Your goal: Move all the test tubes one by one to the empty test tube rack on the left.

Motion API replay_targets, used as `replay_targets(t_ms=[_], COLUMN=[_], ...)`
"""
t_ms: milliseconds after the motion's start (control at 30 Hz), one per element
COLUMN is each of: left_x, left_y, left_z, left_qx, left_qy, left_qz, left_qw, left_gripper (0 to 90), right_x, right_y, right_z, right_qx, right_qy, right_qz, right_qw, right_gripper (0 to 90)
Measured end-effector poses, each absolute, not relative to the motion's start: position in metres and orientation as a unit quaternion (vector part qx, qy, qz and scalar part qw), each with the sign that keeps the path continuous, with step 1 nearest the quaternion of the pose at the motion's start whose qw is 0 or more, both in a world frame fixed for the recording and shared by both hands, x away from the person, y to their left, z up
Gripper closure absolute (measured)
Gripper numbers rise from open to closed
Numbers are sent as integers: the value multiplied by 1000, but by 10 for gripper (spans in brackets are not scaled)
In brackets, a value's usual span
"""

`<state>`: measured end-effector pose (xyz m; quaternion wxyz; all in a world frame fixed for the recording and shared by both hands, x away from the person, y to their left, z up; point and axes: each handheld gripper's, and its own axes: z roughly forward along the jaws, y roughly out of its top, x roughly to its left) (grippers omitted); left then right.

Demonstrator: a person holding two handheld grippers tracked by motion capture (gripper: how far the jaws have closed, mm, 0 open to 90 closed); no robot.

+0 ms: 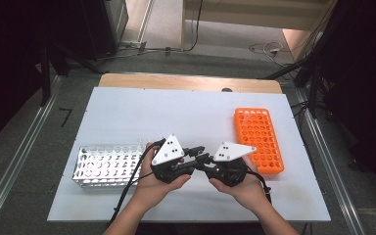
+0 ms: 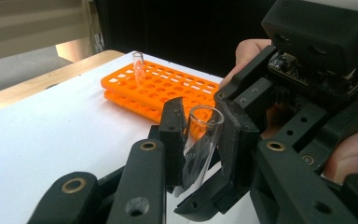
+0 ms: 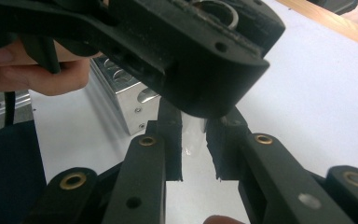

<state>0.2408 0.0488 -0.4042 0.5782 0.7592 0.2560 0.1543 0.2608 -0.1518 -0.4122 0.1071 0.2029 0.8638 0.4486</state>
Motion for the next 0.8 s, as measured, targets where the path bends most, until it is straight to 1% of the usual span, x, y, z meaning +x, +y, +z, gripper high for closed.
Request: replay_targets(t_ms=[267,567,600,633,700,800], left_x=[240,239,239,239,239,240], left_y=[51,55,55,56,59,63], left_z=[-403,-400,-400,-399,-399,-397], left_qx=[756,750,748,747,746,742], left_qy=[259,258,259,260,262,267], left_qz=[163,168,168,169,170,172], left_qw=[579,586,587,588,588,591], left_gripper=[754,760,760,760,760,760], right_x=[261,261,262,262,262,262], right_y=[-152,-154,-154,-154,-154,-155], right_z=[-412,-410,-410,-410,-410,-409], right_qx=[202,204,204,207,209,210], right_qy=[861,855,854,853,852,848], right_qz=[454,468,470,470,470,476], right_qw=[107,93,91,91,94,100], right_gripper=[743,727,698,645,609,500])
